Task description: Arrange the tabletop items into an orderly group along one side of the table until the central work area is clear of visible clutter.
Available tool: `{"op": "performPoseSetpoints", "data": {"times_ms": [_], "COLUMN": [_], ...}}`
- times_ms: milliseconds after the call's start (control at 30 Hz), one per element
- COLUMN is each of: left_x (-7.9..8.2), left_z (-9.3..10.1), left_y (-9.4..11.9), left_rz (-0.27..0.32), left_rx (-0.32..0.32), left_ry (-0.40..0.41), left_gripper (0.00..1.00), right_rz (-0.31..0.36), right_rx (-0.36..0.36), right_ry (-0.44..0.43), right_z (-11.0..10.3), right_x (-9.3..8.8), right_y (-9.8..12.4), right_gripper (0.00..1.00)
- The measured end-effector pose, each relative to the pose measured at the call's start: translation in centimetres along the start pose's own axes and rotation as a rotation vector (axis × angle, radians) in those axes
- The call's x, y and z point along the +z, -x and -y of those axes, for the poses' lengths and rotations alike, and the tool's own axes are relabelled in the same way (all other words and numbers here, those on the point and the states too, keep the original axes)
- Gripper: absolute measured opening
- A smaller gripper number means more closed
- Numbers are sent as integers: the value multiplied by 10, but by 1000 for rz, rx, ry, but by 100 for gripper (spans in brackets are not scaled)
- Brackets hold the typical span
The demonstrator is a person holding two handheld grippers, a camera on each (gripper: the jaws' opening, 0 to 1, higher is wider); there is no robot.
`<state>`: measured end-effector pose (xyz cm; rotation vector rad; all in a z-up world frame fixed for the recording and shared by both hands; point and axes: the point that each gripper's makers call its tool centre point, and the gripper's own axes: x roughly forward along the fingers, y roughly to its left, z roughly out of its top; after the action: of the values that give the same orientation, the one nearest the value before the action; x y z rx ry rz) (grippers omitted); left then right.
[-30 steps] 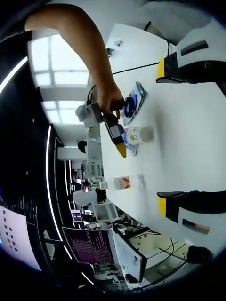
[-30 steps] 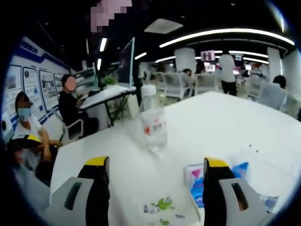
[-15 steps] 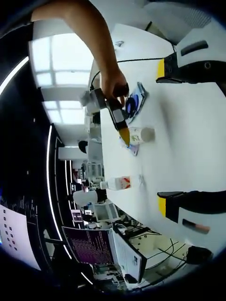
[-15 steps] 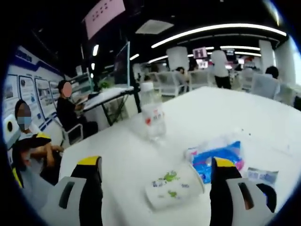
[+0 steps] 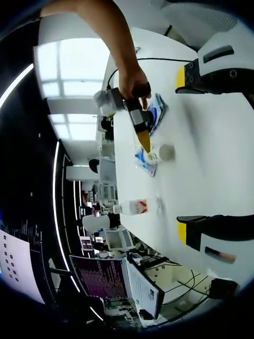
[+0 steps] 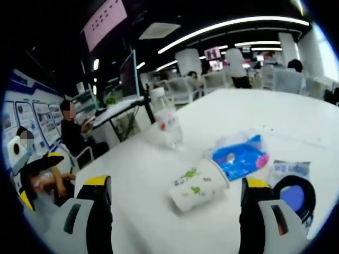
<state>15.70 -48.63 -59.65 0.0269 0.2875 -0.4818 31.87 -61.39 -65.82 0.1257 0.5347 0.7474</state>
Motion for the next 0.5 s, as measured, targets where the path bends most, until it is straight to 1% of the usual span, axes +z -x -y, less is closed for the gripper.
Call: {"op": "performPoseSetpoints", "data": {"times_ms": [100, 167, 267, 300, 333, 367, 400, 433, 467, 500], "left_x": [-1, -1, -1, -1, -1, -1, -1, -1, -1, -1], "left_z": [0, 0, 0, 0, 0, 0, 0, 0, -1, -1], "left_y": [0, 0, 0, 0, 0, 0, 0, 0, 0, 0], "left_rz": [-2, -2, -4, -3, -3, 0, 0, 0, 1, 2], "left_rx": [-2, -1, -3, -4, -5, -4, -3, -3, -2, -1], "left_ry": [2, 1, 2, 3, 4, 4, 4, 6, 7, 9], "left_gripper": [96, 96, 96, 96, 96, 96, 96, 96, 96, 96], "right_rz": [-7, -13, -5, -13, -7, 19, 27, 21, -6, -26], "right_rx": [-6, -11, -24, -30, -32, -47, -55, -57, -49, -28], "right_ry": [-21, -49, -91, -107, -103, -90, -86, -103, -157, -193], "right_z": [-1, -3, -3, -3, -3, -2, -2, -2, -5, -7], "right_x": [-3, -5, -5, -7, -7, -4, -3, -4, -9, -13], "right_y": [1, 1, -1, -2, -3, -5, -5, -7, -8, -9], "right_gripper": [100, 100, 100, 100, 100, 100, 100, 100, 97, 93]}}
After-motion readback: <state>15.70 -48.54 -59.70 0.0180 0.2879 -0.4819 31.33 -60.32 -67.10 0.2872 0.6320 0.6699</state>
